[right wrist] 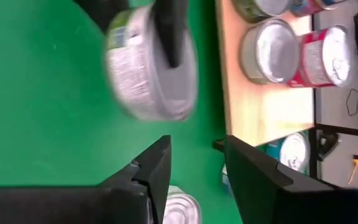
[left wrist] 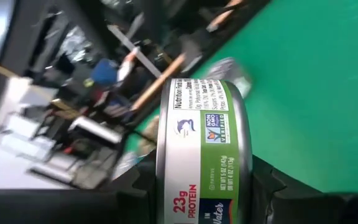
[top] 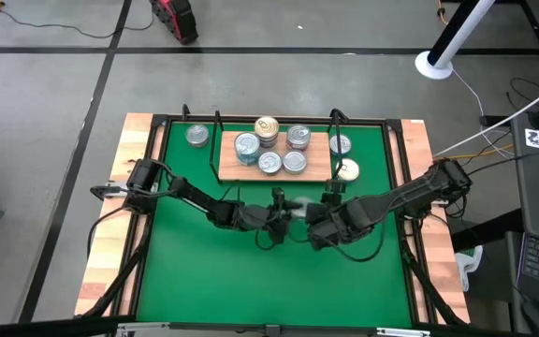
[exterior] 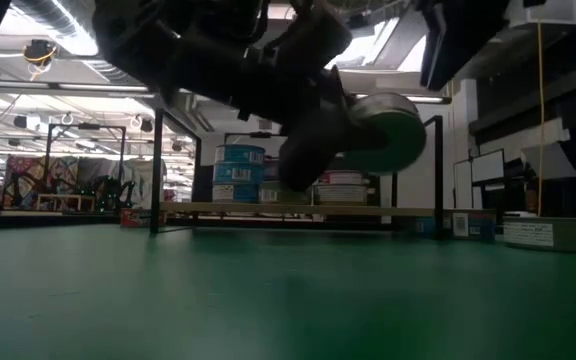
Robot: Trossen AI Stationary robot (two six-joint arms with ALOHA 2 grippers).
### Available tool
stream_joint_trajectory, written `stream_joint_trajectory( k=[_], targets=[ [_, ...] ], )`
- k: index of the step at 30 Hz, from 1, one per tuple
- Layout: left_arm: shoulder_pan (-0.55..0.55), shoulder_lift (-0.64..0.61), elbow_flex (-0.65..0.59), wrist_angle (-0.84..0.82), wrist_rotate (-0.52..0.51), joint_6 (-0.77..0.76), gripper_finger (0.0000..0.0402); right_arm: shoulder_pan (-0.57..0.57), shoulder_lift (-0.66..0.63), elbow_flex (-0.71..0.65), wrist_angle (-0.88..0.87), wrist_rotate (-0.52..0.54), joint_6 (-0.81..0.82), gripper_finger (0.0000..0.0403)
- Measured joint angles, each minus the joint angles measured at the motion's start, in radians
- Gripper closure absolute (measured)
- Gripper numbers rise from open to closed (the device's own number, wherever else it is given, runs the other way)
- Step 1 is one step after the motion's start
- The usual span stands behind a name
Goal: Stack canned seafood by type on shelf
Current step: Stack the green white tuna can on top of the green white tuna can on the shelf
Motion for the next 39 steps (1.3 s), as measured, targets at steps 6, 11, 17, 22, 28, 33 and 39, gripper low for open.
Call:
stream_joint_trajectory(
  k=[6, 11, 17, 22, 28, 33, 39],
  targets=[
    [0.078, -0.001, 0.068, -0.019, -0.04, 0.089, 0.0255, 0.004, -0.066, 0.0, -0.023, 0.023, 0.008, 0.0256],
    [0.154, -0.001, 0.102, -0.037, -0.043, 0.122, 0.0266, 0.003, -0.103, -0.021, -0.037, 0.028, 0.023, 0.0256],
    [0.243, 0.0, 0.103, -0.102, -0.043, 0.08, 0.0266, 0.003, -0.113, -0.074, -0.04, 0.022, 0.023, 0.0256],
    [0.284, 0.0, 0.103, -0.174, -0.042, 0.076, 0.0255, 0.003, -0.113, -0.137, -0.03, 0.027, 0.023, 0.0256],
    [0.299, 0.0, 0.103, -0.196, -0.041, 0.076, 0.0252, 0.003, -0.113, -0.172, -0.025, 0.03, 0.023, 0.0256],
    [0.302, 0.0, 0.103, -0.196, -0.039, 0.069, 0.0252, 0.003, -0.112, -0.178, -0.007, 0.03, 0.023, 0.0256],
    [0.304, 0.0, 0.103, -0.195, -0.039, 0.002, 0.0251, 0.003, -0.112, -0.178, 0.01, 0.03, 0.023, 0.0256]
  ],
)
